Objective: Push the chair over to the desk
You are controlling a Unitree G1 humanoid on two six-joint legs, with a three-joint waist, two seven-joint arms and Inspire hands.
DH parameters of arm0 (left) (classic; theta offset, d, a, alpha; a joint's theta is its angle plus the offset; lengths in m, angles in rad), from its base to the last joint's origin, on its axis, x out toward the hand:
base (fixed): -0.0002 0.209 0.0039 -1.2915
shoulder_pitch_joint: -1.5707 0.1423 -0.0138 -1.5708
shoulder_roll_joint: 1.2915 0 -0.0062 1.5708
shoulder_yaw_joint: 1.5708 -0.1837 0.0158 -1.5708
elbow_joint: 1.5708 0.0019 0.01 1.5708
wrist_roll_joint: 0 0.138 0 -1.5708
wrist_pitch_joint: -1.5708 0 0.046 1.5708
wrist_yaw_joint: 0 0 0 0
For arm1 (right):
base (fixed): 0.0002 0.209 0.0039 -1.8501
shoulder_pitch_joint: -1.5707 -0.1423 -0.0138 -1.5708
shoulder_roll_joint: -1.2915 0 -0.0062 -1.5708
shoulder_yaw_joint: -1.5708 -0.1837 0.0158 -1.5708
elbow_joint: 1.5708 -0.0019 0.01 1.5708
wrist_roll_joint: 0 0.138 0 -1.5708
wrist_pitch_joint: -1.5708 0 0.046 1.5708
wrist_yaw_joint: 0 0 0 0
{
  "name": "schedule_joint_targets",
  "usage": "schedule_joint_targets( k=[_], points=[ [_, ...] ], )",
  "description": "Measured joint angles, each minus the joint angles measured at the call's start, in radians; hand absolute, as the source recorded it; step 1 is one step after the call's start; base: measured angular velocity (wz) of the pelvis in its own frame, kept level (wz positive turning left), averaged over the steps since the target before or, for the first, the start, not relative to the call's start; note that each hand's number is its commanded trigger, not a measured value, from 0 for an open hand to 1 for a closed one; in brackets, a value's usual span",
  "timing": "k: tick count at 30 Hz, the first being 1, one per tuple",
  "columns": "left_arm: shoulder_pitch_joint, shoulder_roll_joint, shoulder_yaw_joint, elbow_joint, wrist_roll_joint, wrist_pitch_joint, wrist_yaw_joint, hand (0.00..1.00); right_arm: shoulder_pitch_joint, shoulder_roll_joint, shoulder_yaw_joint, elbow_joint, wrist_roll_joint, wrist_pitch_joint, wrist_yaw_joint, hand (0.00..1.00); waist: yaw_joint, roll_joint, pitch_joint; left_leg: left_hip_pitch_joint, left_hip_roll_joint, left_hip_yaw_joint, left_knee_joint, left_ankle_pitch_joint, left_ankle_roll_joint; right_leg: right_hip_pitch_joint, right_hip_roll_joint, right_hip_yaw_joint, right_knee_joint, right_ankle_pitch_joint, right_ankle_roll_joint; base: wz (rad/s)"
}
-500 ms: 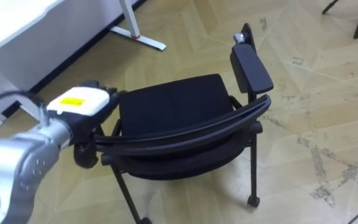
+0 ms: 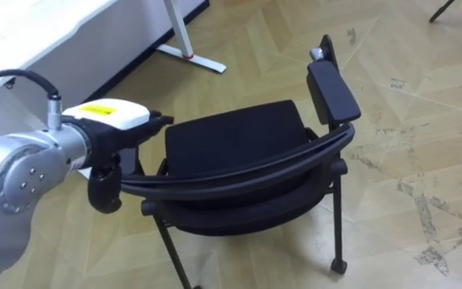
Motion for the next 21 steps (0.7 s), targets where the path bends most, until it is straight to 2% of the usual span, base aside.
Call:
schedule_joint_targets(
  k=[1, 5, 8, 16, 21],
  points=[
    [-0.009, 0.004, 0.0, -0.001, -0.006, 0.0, -0.001, 0.0, 0.0, 0.0, 0.0, 0.0, 0.0, 0.0, 0.0, 0.0, 0.004, 0.001, -0.0004, -0.001, 0.0, 0.0, 0.0, 0.0, 0.0, 0.0, 0.0, 0.0, 0.0, 0.0, 0.0, 0.0],
    [-0.107, 0.058, 0.0, -0.007, -0.07, -0.002, -0.017, 0.0, 0.005, -0.001, -0.001, 0.0, -0.006, -0.001, 0.003, 0.0, 0.027, 0.002, -0.0021, -0.007, 0.0, -0.003, 0.001, 0.0, 0.0, 0.001, -0.001, -0.003, 0.002, 0.0, 0.0, 0.02],
    [-0.153, 0.076, 0.001, -0.008, -0.077, -0.009, -0.017, 0.0, 0.014, -0.001, -0.001, -0.001, -0.01, -0.004, 0.003, 0.0, 0.041, 0.003, -0.004, -0.007, 0.0, -0.003, 0.001, 0.0, 0.0, 0.001, -0.001, -0.001, 0.002, 0.0, 0.0, 0.0],
    [-0.178, 0.088, 0.0, -0.019, -0.098, -0.01, -0.019, 0.0, 0.028, -0.002, 0.0, 0.006, -0.001, -0.002, 0.0, 0.0, 0.04, 0.007, -0.0062, -0.011, -0.001, -0.001, 0.0, 0.0, 0.0, -0.008, -0.001, 0.011, 0.006, 0.0, 0.0, -0.02],
    [-0.176, 0.076, 0.0, -0.017, -0.096, 0.001, -0.018, 0.0, 0.042, 0.002, 0.0, 0.02, -0.001, 0.007, -0.011, 0.0, 0.042, 0.0, -0.0017, -0.003, -0.001, -0.001, -0.001, 0.0, 0.0, -0.008, -0.001, 0.014, 0.007, 0.0, 0.0, -0.01]
  ],
)
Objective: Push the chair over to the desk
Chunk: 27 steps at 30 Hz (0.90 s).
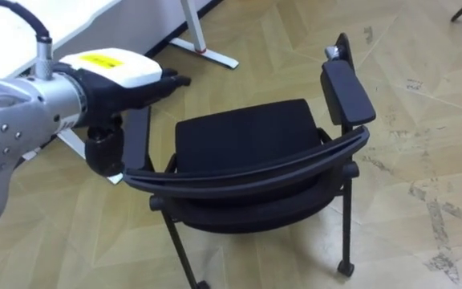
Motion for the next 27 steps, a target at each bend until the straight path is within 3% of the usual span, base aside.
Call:
schedule_joint_targets(
  k=[4, 7, 8, 9, 12, 15, 21, 27],
  points=[
    [0.014, -0.017, 0.0, 0.017, 0.0, 0.013, 0.015, 0.0, -0.001, 0.001, 0.001, -0.004, 0.028, 0.0, -0.009, 0.0, -0.014, -0.016, 0.0072, 0.011, 0.0, 0.004, -0.002, 0.0, 0.0, 0.008, 0.0, 0.003, 0.001, -0.001, 0.001, -0.01],
    [0.068, -0.058, -0.005, 0.048, 0.001, 0.012, 0.036, 0.0, -0.008, 0.002, 0.004, -0.016, 0.052, -0.001, -0.024, 0.0, -0.033, -0.026, 0.0109, 0.012, 0.0, 0.008, 0.0, 0.0, 0.0, 0.007, 0.0, 0.003, 0.002, -0.001, 0.001, -0.01],
    [0.083, -0.09, -0.015, 0.09, 0.01, 0.013, 0.042, 0.0, -0.008, 0.002, 0.013, -0.022, 0.052, -0.001, -0.03, 0.0, -0.035, -0.028, 0.0121, 0.012, 0.0, 0.01, 0.0, 0.0, 0.0, 0.007, 0.0, 0.003, 0.002, -0.001, 0.001, 0.0],
    [0.101, -0.118, -0.035, 0.135, 0.032, 0.014, 0.053, 0.0, -0.011, 0.003, 0.027, -0.024, 0.055, -0.001, -0.033, 0.0, -0.044, -0.03, 0.0131, 0.012, 0.0, 0.011, 0.0, 0.0, 0.0, 0.007, 0.0, 0.003, 0.002, -0.001, 0.001, 0.0],
    [0.121, -0.152, -0.117, 0.213, 0.049, 0.03, 0.061, 0.0, -0.022, 0.008, 0.058, -0.024, 0.068, 0.0, -0.035, 0.0, -0.067, -0.035, 0.0151, 0.005, 0.0, 0.01, -0.001, 0.0, 0.0, 0.007, 0.0, 0.006, 0.003, -0.001, 0.001, 0.02],
    [0.137, -0.175, -0.16, 0.234, 0.051, 0.03, 0.054, 0.0, -0.034, 0.02, 0.065, -0.026, 0.068, 0.0, -0.026, 0.0, -0.091, -0.036, 0.0134, 0.001, -0.001, 0.008, 0.0, 0.0, 0.0, 0.003, 0.0, 0.006, 0.003, -0.001, 0.001, 0.0],
    [0.137, -0.206, -0.171, 0.295, 0.057, 0.054, 0.03, 0.0, -0.033, 0.022, 0.062, -0.035, 0.067, 0.003, -0.009, 0.0, -0.133, -0.04, 0.0114, 0.012, 0.0, 0.008, -0.002, 0.0, 0.0, 0.011, 0.0, 0.008, 0.011, 0.0, 0.001, 0.0],
    [0.134, -0.252, -0.182, 0.383, 0.06, 0.058, 0.042, 0.0, -0.03, 0.023, 0.063, -0.037, 0.072, 0.021, -0.027, 0.0, -0.14, -0.038, 0.0102, 0.013, 0.001, 0.015, 0.0, 0.0, 0.0, 0.011, 0.0, 0.006, 0.011, 0.0, 0.001, 0.01]
  ],
)
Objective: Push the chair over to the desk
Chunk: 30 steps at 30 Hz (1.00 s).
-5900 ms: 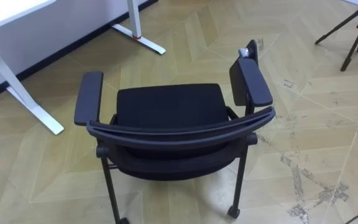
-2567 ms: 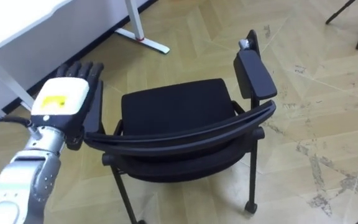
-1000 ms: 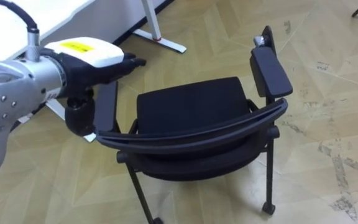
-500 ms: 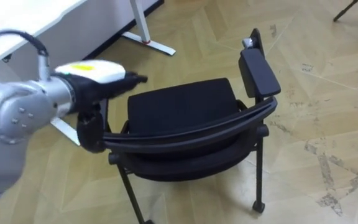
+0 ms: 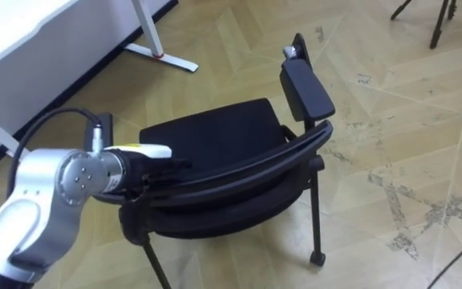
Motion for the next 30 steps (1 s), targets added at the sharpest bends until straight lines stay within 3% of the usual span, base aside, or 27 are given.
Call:
schedule_joint_targets(
  k=[6, 14, 16, 20, 25, 30],
  points=[
    [0.0, -0.032, 0.0, 0.059, -0.002, 0.009, 0.043, 0.0, 0.001, 0.0, 0.004, -0.006, 0.007, 0.0, -0.017, 0.0, 0.001, 0.011, -0.0071, 0.001, 0.003, 0.005, 0.001, -0.001, 0.001, -0.004, 0.002, 0.005, 0.008, 0.001, -0.001, -0.02],
    [0.001, -0.055, 0.001, 0.081, 0.009, 0.011, 0.06, 0.0, 0.001, 0.006, 0.006, -0.01, 0.006, 0.0, -0.043, 0.0, 0.001, 0.012, -0.0042, 0.007, 0.003, 0.014, 0.003, -0.001, 0.002, -0.012, 0.002, 0.025, 0.013, 0.0, -0.001, -0.04],
    [0.003, -0.057, 0.001, 0.081, 0.009, 0.011, 0.073, 1.0, 0.001, 0.012, 0.004, -0.01, 0.006, 0.0, -0.05, 0.0, 0.002, 0.009, -0.0016, 0.006, 0.003, 0.014, 0.003, -0.001, 0.002, -0.013, 0.003, 0.026, 0.013, 0.0, 0.0, 0.0],
    [0.008, -0.074, 0.006, 0.112, 0.026, 0.006, 0.117, 1.0, 0.016, 0.017, -0.026, -0.067, 0.005, -0.001, -0.049, 0.0, 0.002, -0.002, 0.0044, -0.006, 0.003, 0.018, 0.001, 0.0, 0.003, -0.03, 0.003, 0.026, 0.015, 0.0, 0.0, -0.03],
    [0.009, -0.097, 0.027, 0.181, 0.025, -0.026, 0.206, 1.0, 0.014, 0.016, -0.025, -0.093, 0.056, -0.003, -0.056, 0.0, 0.006, -0.027, -0.0048, -0.022, 0.004, 0.036, 0.0, 0.0, 0.003, -0.055, 0.003, 0.043, 0.018, 0.0, -0.001, -0.1],
    [0.02, -0.113, 0.028, 0.23, 0.029, -0.065, 0.35, 1.0, 0.014, 0.017, -0.023, -0.117, 0.082, -0.002, -0.084, 0.0, 0.013, -0.035, -0.0052, -0.022, 0.004, 0.04, 0.001, 0.0, 0.003, -0.055, 0.002, 0.042, 0.02, 0.0, -0.001, 0.0]
  ],
)
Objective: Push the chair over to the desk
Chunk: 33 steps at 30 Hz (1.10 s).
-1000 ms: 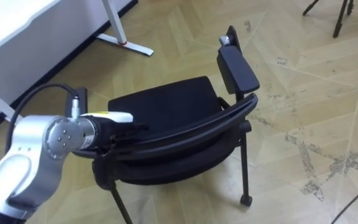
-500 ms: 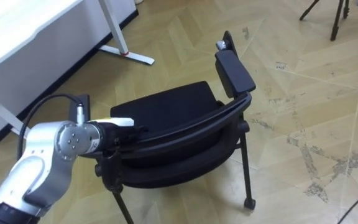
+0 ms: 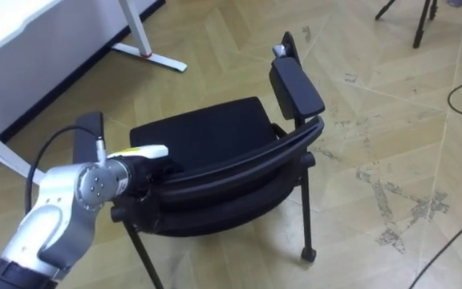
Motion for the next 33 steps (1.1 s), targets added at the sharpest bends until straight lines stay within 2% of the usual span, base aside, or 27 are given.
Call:
schedule_joint_targets(
  k=[3, 4, 7, 10, 15, 20, 23, 28, 32, 33],
  points=[
    [0.0, -0.013, -0.002, 0.032, 0.028, -0.016, 0.054, 1.0, -0.007, 0.0, 0.001, -0.002, 0.018, 0.0, -0.008, 0.0, -0.007, -0.004, -0.0033, 0.001, 0.0, 0.002, 0.0, 0.002, 0.003, 0.0, 0.001, 0.005, -0.002, 0.0, 0.0, -0.01],
    [0.0, -0.024, -0.002, 0.038, 0.042, -0.016, 0.072, 1.0, -0.002, 0.001, 0.001, -0.002, 0.033, 0.002, -0.013, 0.0, -0.006, -0.008, -0.0056, 0.001, 0.0, 0.003, 0.001, 0.002, 0.003, -0.001, 0.001, 0.007, -0.002, 0.0, 0.0, -0.03],
    [0.002, -0.029, -0.004, 0.05, 0.044, -0.016, 0.114, 1.0, 0.007, 0.002, 0.001, -0.002, 0.043, 0.002, -0.034, 0.0, -0.006, -0.018, -0.0112, 0.0, 0.0, 0.004, 0.002, 0.002, 0.003, -0.002, 0.001, 0.007, -0.002, 0.0, 0.0, 0.0],
    [0.002, -0.03, -0.004, 0.056, 0.046, -0.018, 0.144, 1.0, 0.009, 0.002, 0.001, -0.002, 0.041, 0.002, -0.044, 0.0, -0.006, -0.023, -0.0104, 0.0, 0.001, 0.004, 0.002, 0.002, 0.003, -0.002, 0.002, 0.008, -0.002, 0.0, 0.0, 0.0],
    [0.002, -0.031, -0.005, 0.064, 0.06, -0.026, 0.179, 1.0, 0.01, 0.002, 0.001, -0.002, 0.032, 0.001, -0.053, 0.0, -0.003, -0.02, -0.0123, 0.0, 0.002, 0.004, 0.0, 0.002, 0.003, 0.0, 0.003, 0.007, -0.003, 0.0, -0.001, 0.0],
    [0.007, -0.03, 0.0, 0.06, 0.082, -0.031, 0.189, 1.0, 0.006, 0.002, -0.002, -0.009, -0.057, 0.001, -0.057, 0.0, -0.005, -0.026, -0.0086, -0.002, 0.002, 0.0, -0.001, 0.002, 0.003, 0.001, 0.003, 0.005, -0.003, 0.0, 0.0, 0.0],
    [0.006, -0.03, 0.001, 0.054, 0.087, -0.031, 0.189, 1.0, 0.013, 0.001, 0.0, -0.071, -0.173, 0.001, -0.067, 0.0, -0.004, -0.034, -0.0041, -0.003, 0.002, 0.0, 0.0, 0.002, 0.003, 0.001, 0.003, 0.005, -0.002, 0.0, 0.0, 0.0],
    [0.006, -0.019, 0.002, 0.028, 0.109, -0.037, 0.188, 1.0, 0.011, -0.016, 0.0, -0.167, -0.394, -0.001, -0.067, 0.0, 0.007, -0.043, -0.0062, -0.013, 0.002, 0.001, 0.005, 0.002, 0.003, -0.002, 0.003, 0.005, -0.002, 0.0, -0.001, 0.0],
    [0.004, -0.019, 0.002, 0.019, 0.118, -0.051, 0.187, 1.0, 0.009, -0.057, 0.0, -0.208, -0.644, 0.002, -0.065, 0.0, 0.02, -0.061, -0.0121, -0.012, 0.002, 0.001, 0.006, 0.002, 0.003, -0.002, 0.003, 0.006, 0.003, 0.001, -0.001, 0.0],
    [0.001, -0.015, 0.002, 0.018, 0.118, -0.051, 0.187, 1.0, 0.009, -0.074, 0.001, -0.243, -0.703, 0.005, -0.061, 0.0, 0.021, -0.066, -0.0105, -0.012, 0.002, 0.002, 0.006, 0.002, 0.003, -0.005, 0.003, 0.007, 0.007, 0.001, -0.001, 0.0]
  ],
)
